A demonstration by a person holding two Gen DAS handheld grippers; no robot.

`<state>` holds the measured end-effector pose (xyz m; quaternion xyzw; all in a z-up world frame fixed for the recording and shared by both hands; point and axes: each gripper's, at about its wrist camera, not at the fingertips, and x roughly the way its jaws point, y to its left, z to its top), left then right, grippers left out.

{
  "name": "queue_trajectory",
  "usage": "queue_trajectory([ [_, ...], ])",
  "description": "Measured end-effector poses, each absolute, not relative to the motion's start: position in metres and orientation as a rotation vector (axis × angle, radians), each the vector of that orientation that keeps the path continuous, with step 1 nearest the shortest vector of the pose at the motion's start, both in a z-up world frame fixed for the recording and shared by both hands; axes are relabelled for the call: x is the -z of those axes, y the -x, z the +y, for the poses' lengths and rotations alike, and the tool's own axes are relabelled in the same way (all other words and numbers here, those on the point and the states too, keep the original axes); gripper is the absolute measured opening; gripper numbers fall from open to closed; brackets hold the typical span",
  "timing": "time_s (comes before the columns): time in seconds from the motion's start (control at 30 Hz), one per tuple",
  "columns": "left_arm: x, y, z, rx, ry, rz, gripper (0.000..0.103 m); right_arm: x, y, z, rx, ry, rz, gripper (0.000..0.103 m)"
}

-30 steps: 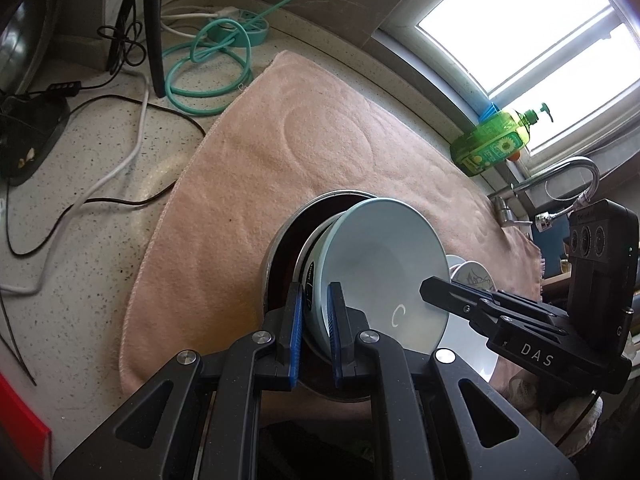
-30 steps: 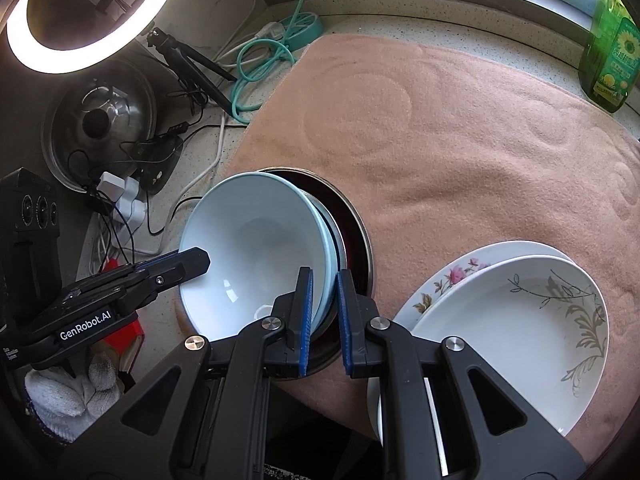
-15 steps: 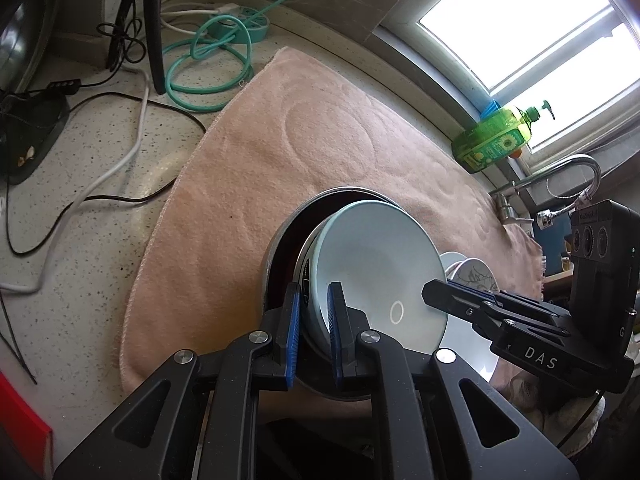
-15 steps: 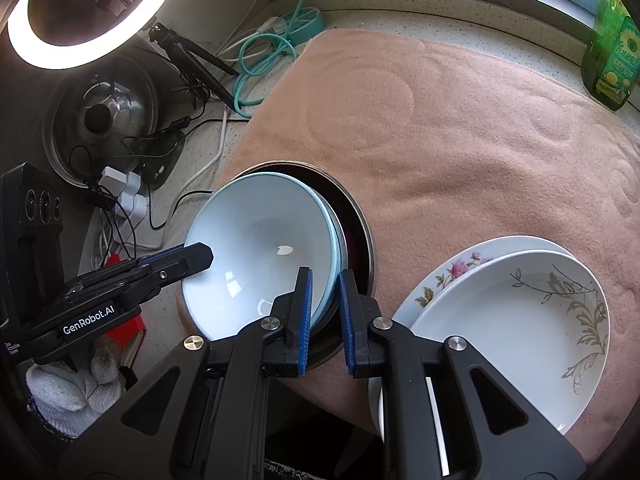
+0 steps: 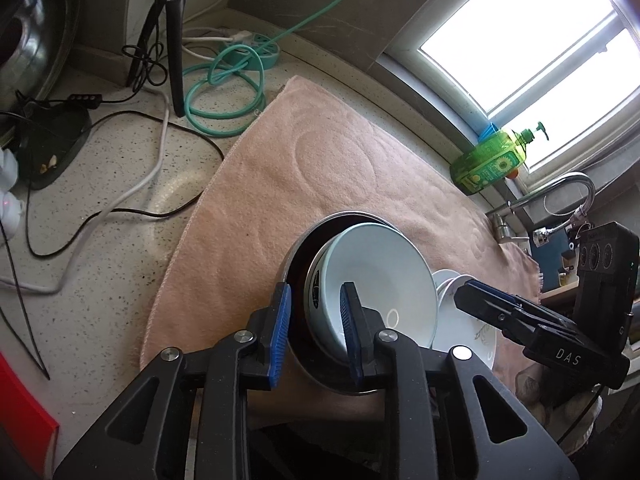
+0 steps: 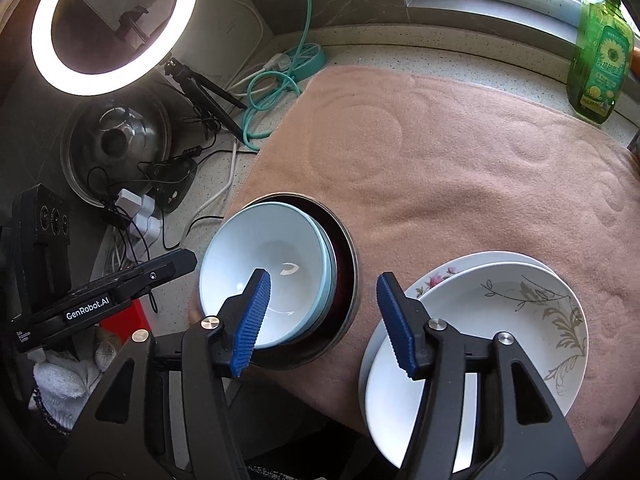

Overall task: Organize plates and bowls
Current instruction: 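Close the right tool on the rim of the nested bowl stack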

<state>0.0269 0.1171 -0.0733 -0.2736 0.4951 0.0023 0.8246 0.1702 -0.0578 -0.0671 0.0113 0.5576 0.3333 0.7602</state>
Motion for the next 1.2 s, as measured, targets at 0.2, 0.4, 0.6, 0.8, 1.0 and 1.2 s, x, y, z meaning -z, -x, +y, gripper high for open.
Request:
queue_trajectory([
  [0.2,0.068,-0.017,0.124,-0.027,0.579,1.018,0.062,0.055,-0.178,-0.072,-0.717,-0.055,1.183,0.086],
  [0.4,0.074,-0.010,0.126,-0.049,0.582,1.038,0.062,0.058,-0.186,-0.085,-0.694,-0.086,1.200,0.087],
  [0.6,0.083,-0.001,0.128,-0.069,0.616,1.049,0.062,0.072,-0.192,-0.097,-0.684,-0.136,1.244,0.087],
  [0.8,0.092,0.002,0.130,-0.079,0.647,1.055,0.062,0.085,-0.195,-0.099,-0.695,-0.155,1.276,0.087],
  [1.0,0.100,0.003,0.129,-0.082,0.668,1.061,0.060,0.095,-0.197,-0.093,-0.710,-0.150,1.308,0.073],
  [1.2,0.106,0.000,0.126,-0.069,0.684,1.068,0.040,0.107,-0.198,-0.088,-0.728,-0.172,1.348,0.054],
])
